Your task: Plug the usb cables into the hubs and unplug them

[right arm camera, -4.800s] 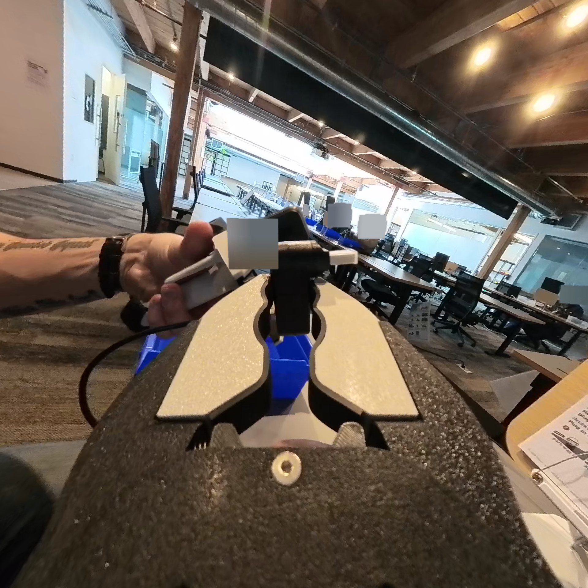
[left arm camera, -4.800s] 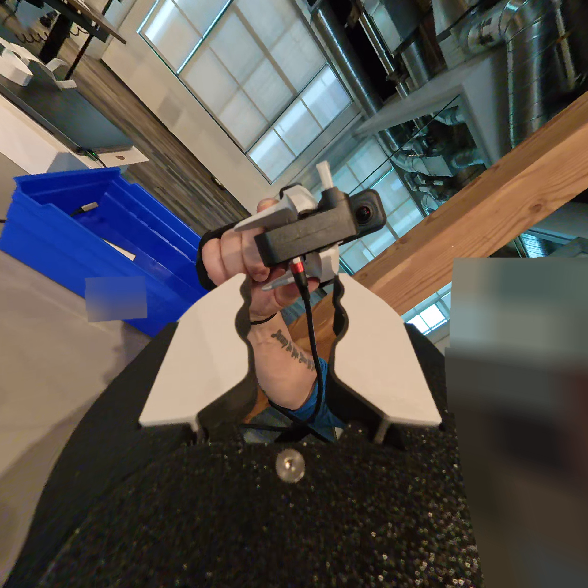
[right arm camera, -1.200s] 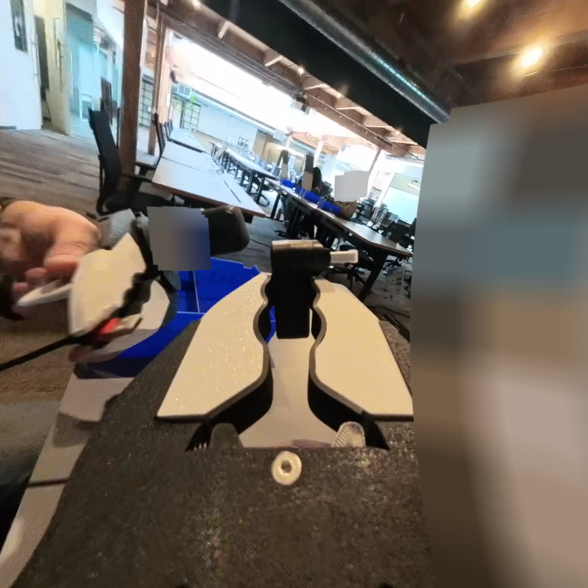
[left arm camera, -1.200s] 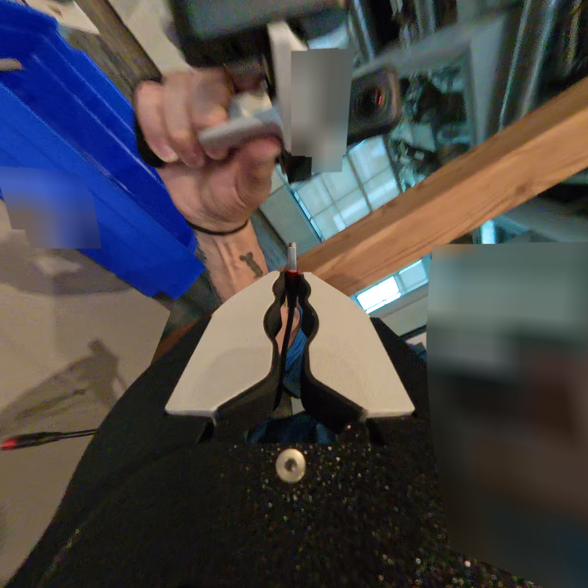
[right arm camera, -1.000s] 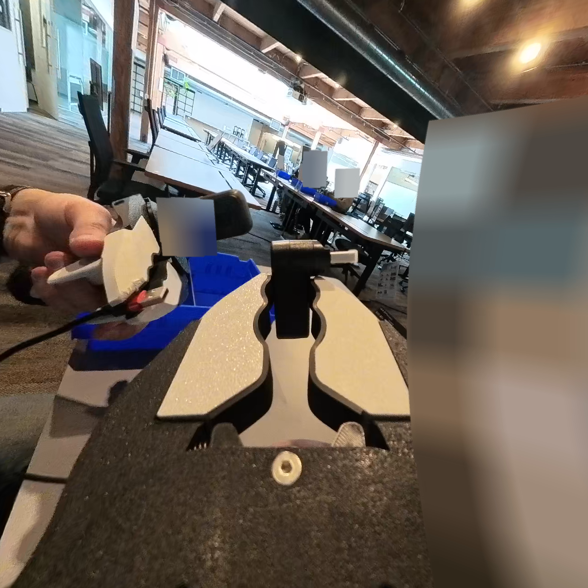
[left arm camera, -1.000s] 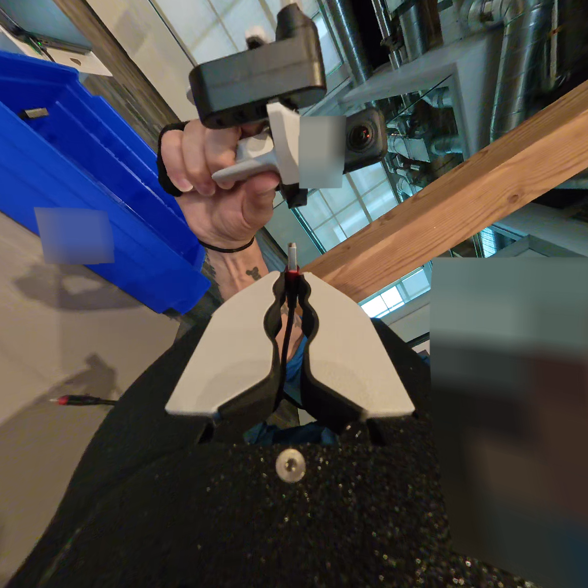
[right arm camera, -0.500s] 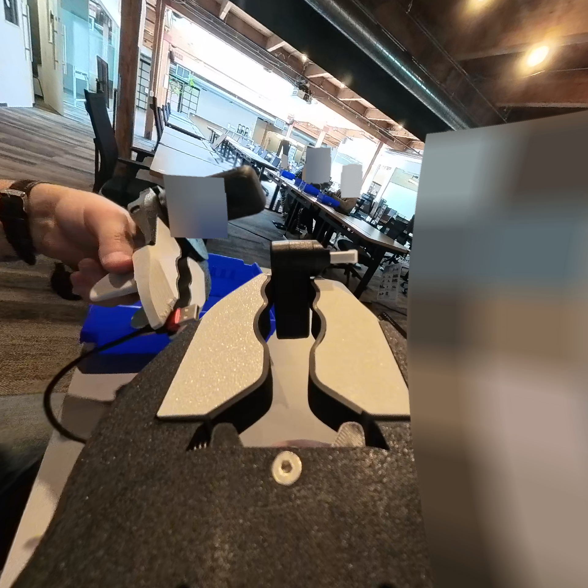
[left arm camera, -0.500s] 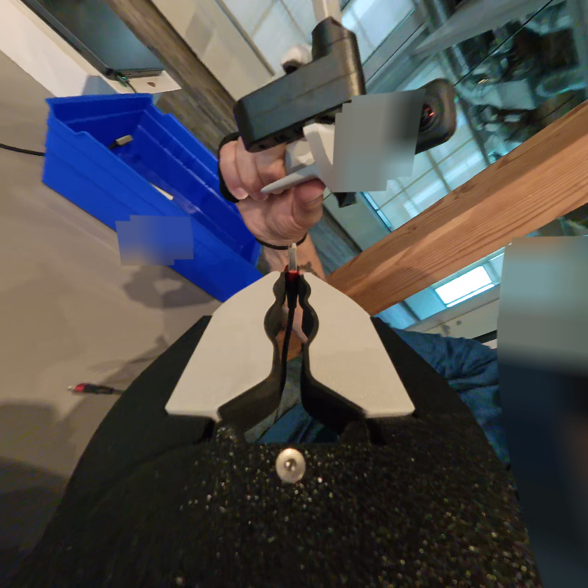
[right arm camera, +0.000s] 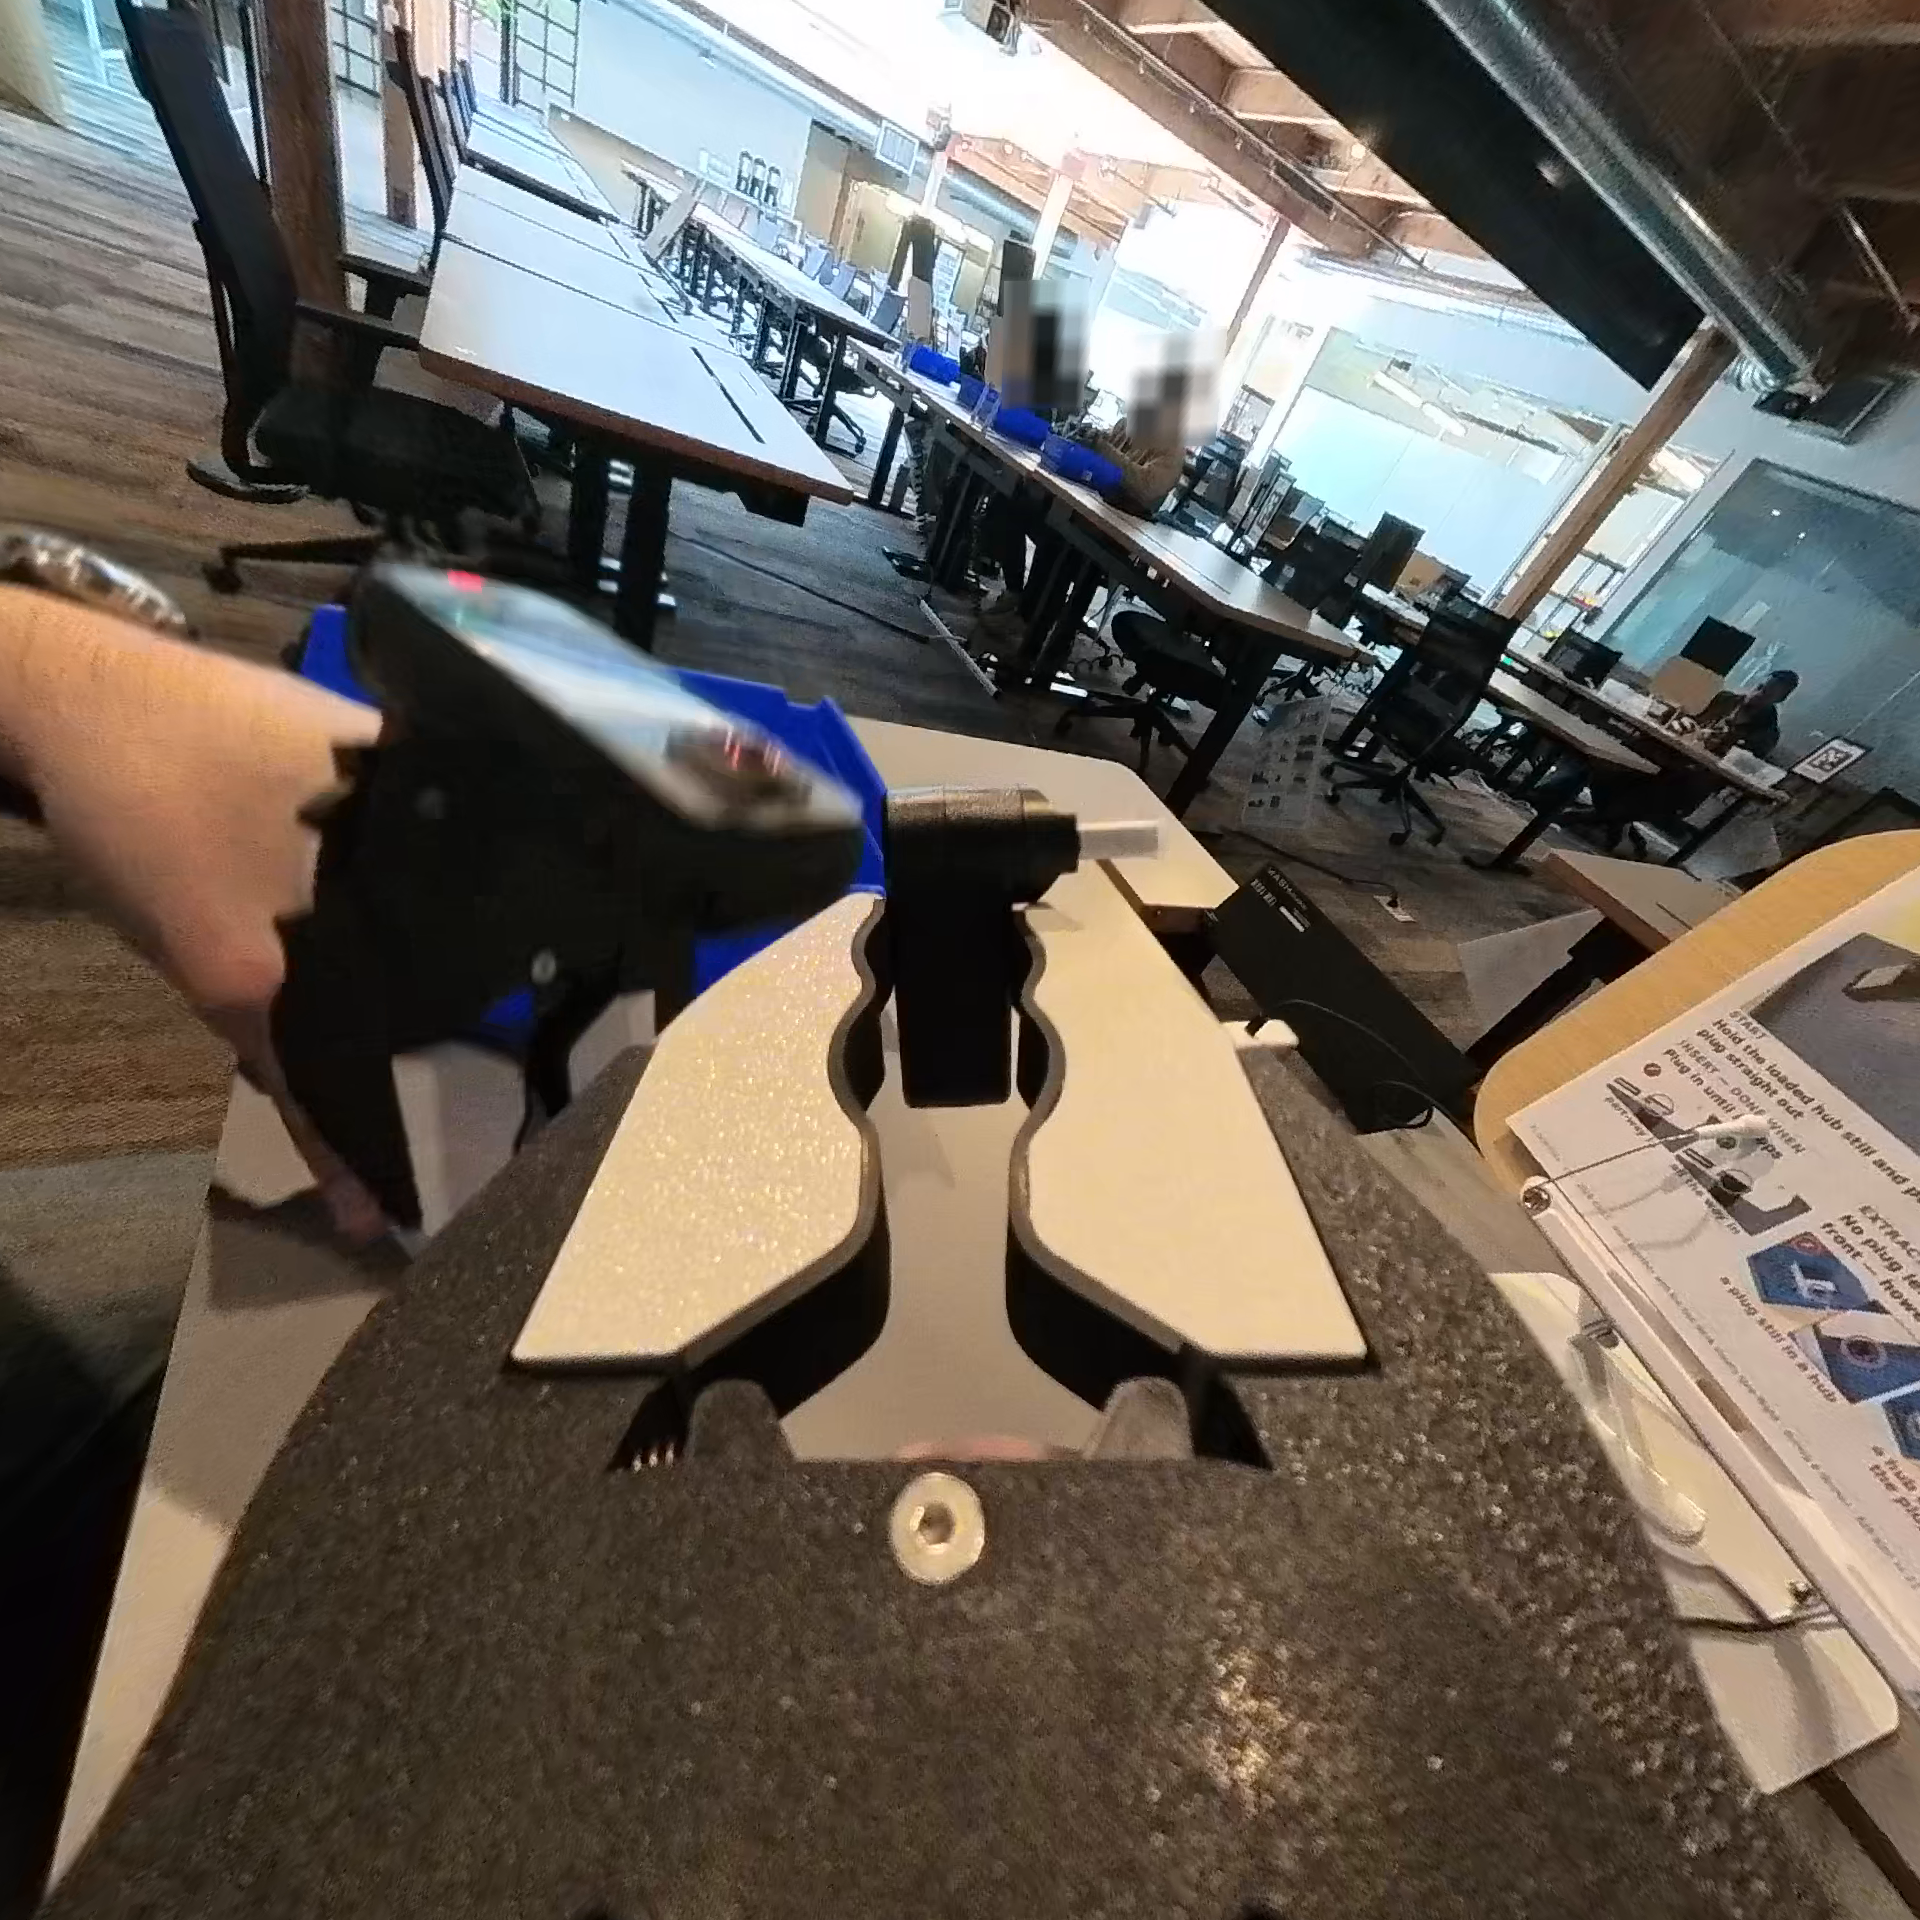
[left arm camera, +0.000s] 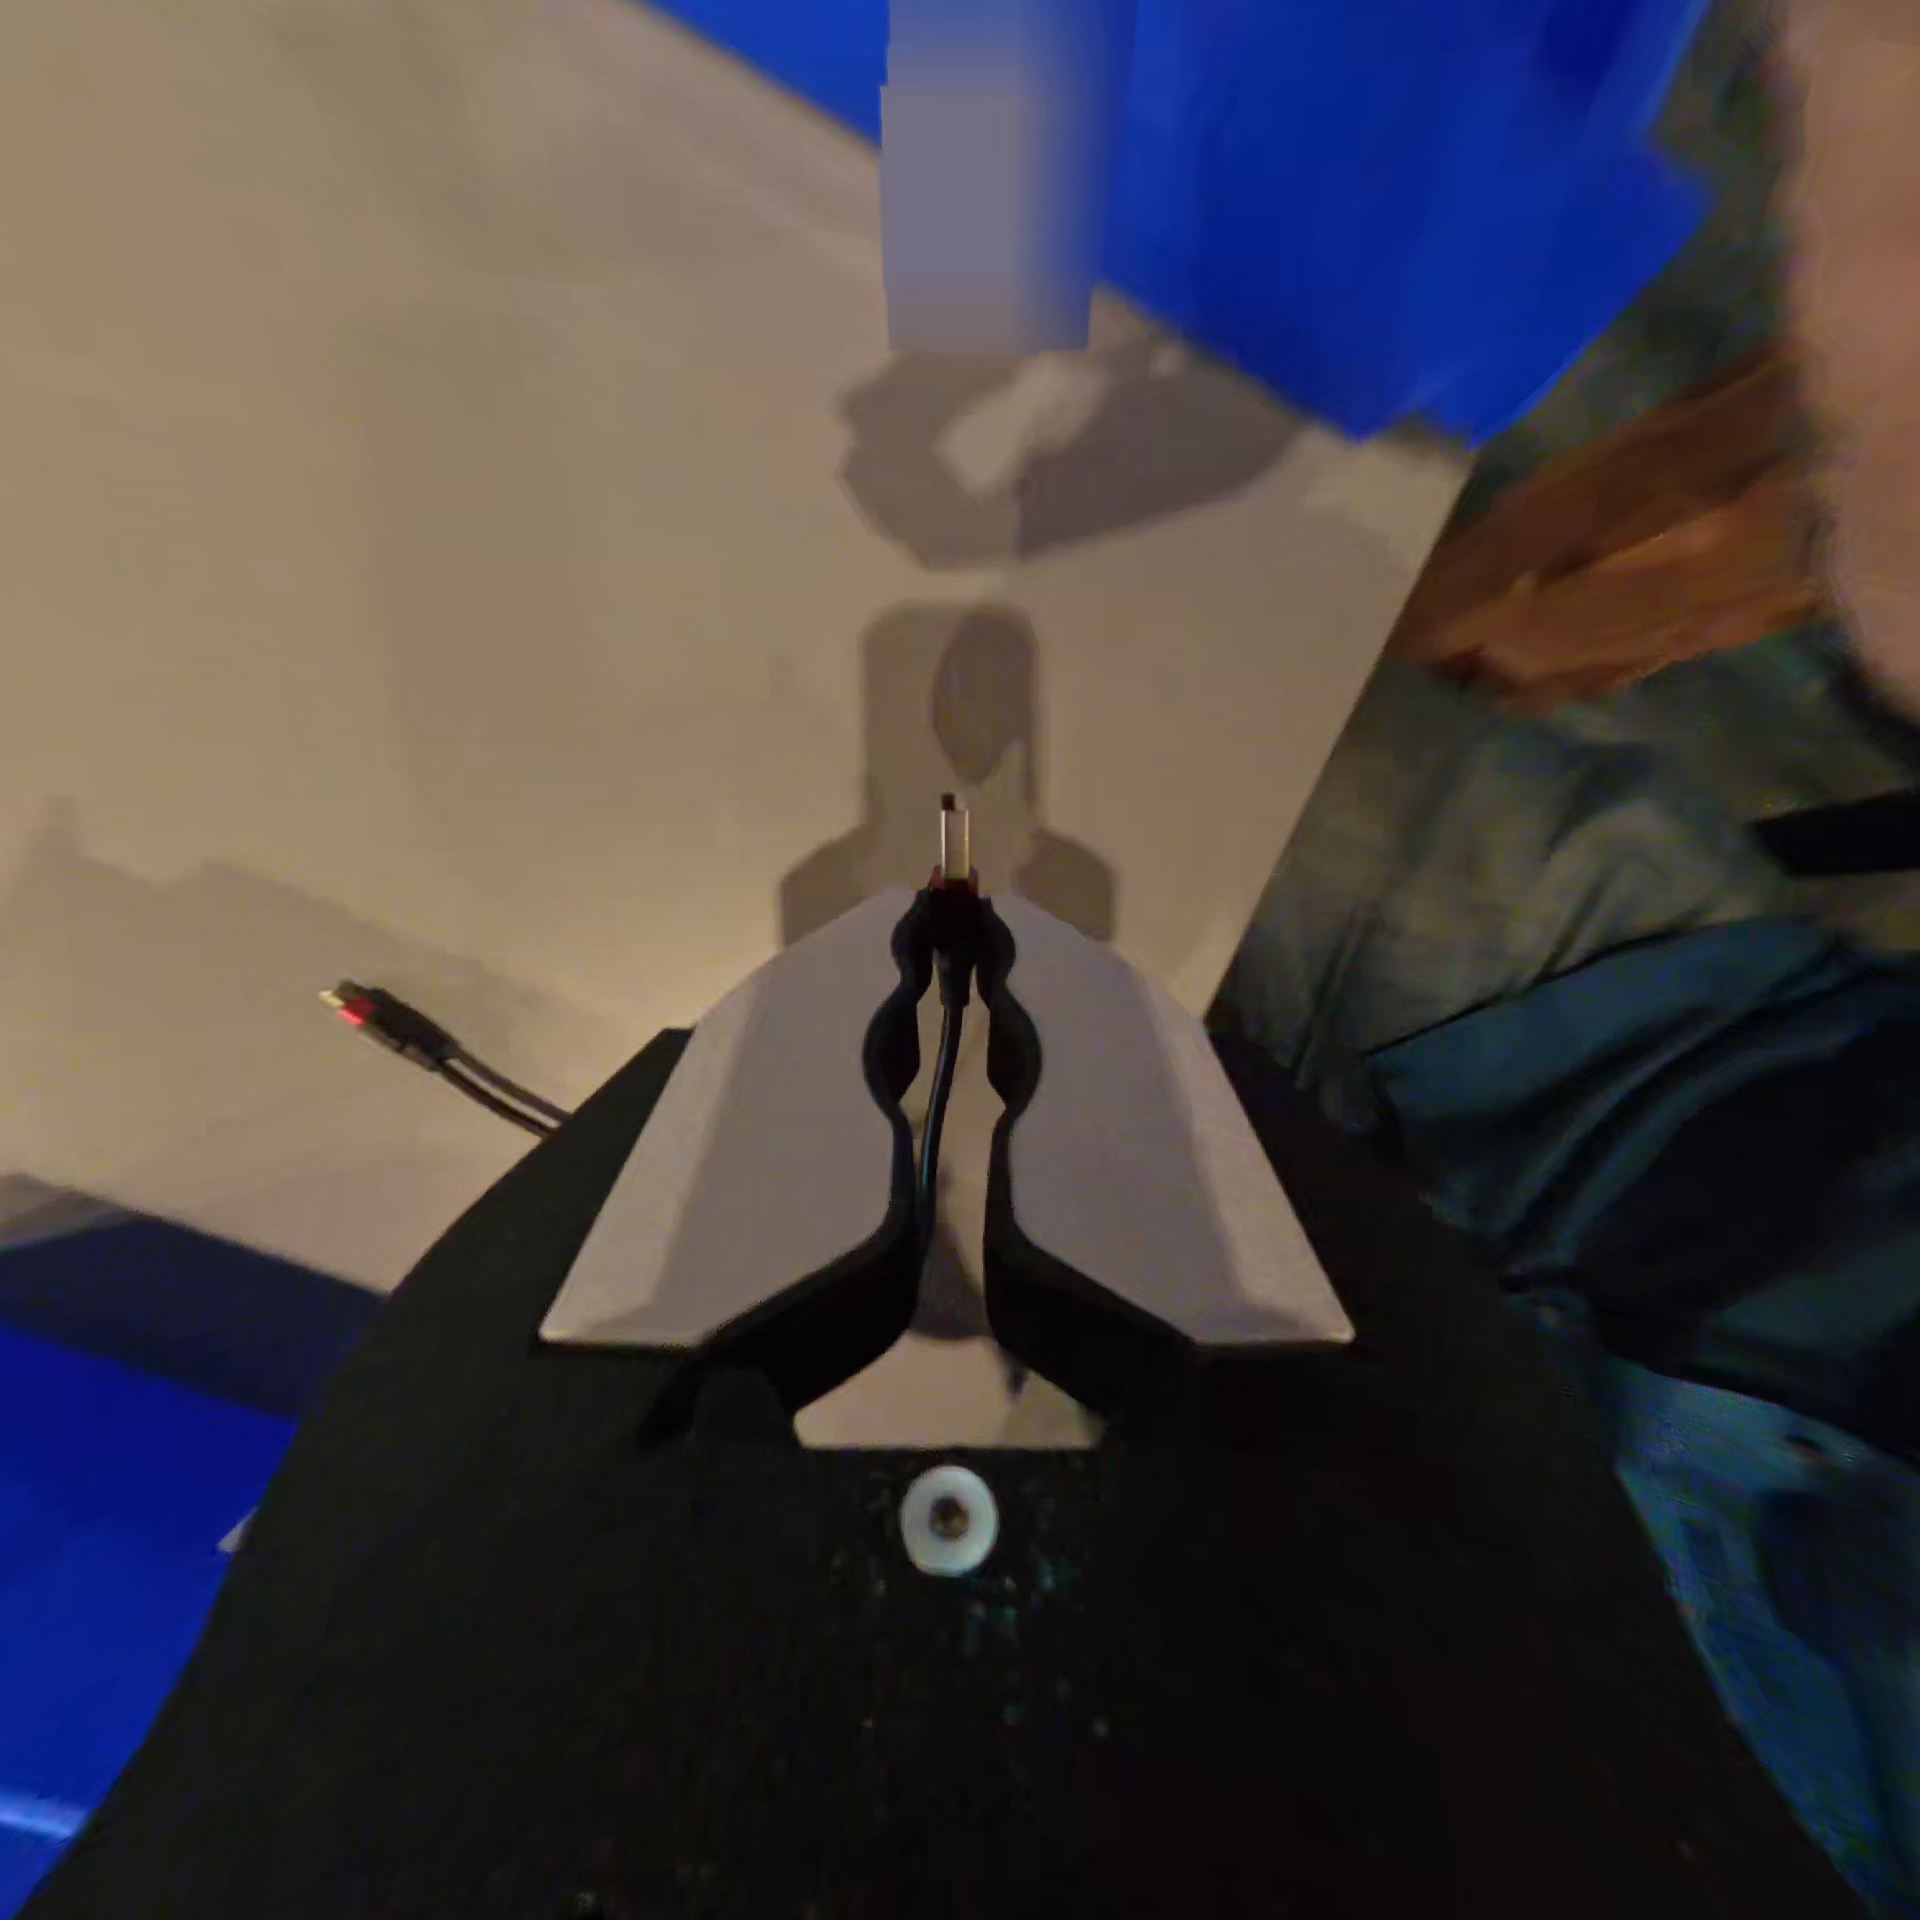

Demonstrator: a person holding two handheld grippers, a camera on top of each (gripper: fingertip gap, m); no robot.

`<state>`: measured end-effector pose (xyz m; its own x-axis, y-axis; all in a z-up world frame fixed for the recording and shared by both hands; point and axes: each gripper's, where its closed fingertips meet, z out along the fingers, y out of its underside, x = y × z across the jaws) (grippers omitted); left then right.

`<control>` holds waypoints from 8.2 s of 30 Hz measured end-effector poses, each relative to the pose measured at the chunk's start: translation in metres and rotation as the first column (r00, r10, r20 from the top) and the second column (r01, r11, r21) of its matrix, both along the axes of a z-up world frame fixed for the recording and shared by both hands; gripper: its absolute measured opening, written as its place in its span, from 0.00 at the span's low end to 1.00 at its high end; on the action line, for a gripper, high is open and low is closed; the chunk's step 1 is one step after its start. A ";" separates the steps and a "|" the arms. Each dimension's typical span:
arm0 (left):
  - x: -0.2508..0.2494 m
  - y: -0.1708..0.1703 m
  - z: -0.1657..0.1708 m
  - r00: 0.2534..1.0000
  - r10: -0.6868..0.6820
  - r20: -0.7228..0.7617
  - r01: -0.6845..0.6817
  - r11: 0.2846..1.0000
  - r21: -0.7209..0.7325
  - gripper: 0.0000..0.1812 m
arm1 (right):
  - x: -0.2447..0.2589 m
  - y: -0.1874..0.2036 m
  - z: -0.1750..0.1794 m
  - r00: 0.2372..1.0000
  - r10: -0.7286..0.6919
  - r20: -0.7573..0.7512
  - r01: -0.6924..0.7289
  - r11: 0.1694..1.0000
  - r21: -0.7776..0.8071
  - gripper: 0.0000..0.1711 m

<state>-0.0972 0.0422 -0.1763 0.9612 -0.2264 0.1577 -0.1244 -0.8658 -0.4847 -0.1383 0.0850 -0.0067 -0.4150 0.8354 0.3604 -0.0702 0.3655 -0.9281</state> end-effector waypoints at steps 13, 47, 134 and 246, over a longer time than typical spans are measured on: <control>0.004 -0.006 -0.087 0.994 -0.058 -0.097 0.039 0.980 -0.196 0.04 | 0.010 0.016 0.002 1.000 -0.013 0.006 0.014 0.999 -0.051 0.12; -0.032 -0.083 0.065 0.977 0.163 0.140 -0.208 0.881 0.426 0.30 | 0.005 -0.010 -0.235 0.324 -0.214 0.922 -0.251 0.920 0.301 0.12; -0.030 0.037 -0.085 0.910 -0.361 -0.201 0.334 0.929 -0.157 0.12 | 0.203 -0.068 -0.039 0.797 -0.038 0.603 -0.211 0.918 0.337 0.18; 0.000 -0.017 -0.068 0.951 -0.149 -0.270 0.138 0.989 -0.059 0.30 | 0.204 -0.104 -0.058 0.744 0.029 0.667 -0.332 0.883 0.331 0.17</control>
